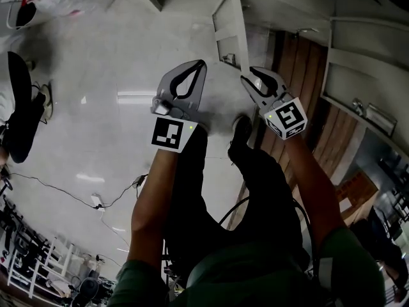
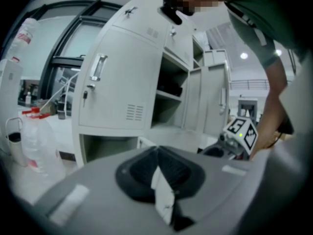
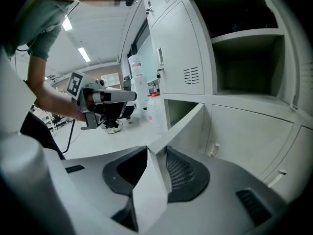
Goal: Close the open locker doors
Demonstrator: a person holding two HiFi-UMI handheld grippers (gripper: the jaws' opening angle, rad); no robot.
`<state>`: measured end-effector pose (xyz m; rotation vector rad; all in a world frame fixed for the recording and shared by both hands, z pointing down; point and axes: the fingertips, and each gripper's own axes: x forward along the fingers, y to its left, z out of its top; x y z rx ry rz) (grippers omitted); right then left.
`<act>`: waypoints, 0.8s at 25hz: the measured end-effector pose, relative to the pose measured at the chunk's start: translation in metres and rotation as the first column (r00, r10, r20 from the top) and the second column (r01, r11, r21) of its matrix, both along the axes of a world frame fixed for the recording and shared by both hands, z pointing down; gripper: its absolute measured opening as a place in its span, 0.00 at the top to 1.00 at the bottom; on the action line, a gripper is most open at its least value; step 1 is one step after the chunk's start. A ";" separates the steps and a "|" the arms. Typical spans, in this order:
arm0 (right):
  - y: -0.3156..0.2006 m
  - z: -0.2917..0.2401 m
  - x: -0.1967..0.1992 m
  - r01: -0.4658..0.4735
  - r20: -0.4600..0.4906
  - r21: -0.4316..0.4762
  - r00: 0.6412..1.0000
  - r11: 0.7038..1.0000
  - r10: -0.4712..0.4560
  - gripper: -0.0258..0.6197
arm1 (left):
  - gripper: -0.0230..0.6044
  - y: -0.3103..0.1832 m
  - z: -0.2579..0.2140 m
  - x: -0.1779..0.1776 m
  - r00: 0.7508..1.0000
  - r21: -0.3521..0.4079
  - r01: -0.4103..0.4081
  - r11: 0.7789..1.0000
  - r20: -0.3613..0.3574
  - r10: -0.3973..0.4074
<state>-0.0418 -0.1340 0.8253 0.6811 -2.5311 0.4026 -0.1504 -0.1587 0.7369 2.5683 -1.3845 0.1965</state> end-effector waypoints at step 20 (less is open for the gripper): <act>-0.058 0.002 -0.189 0.115 0.002 0.018 0.993 0.993 -0.116 0.83 | 0.96 -0.022 -0.011 -0.147 0.980 -0.018 0.198 0.980 -0.005 -0.198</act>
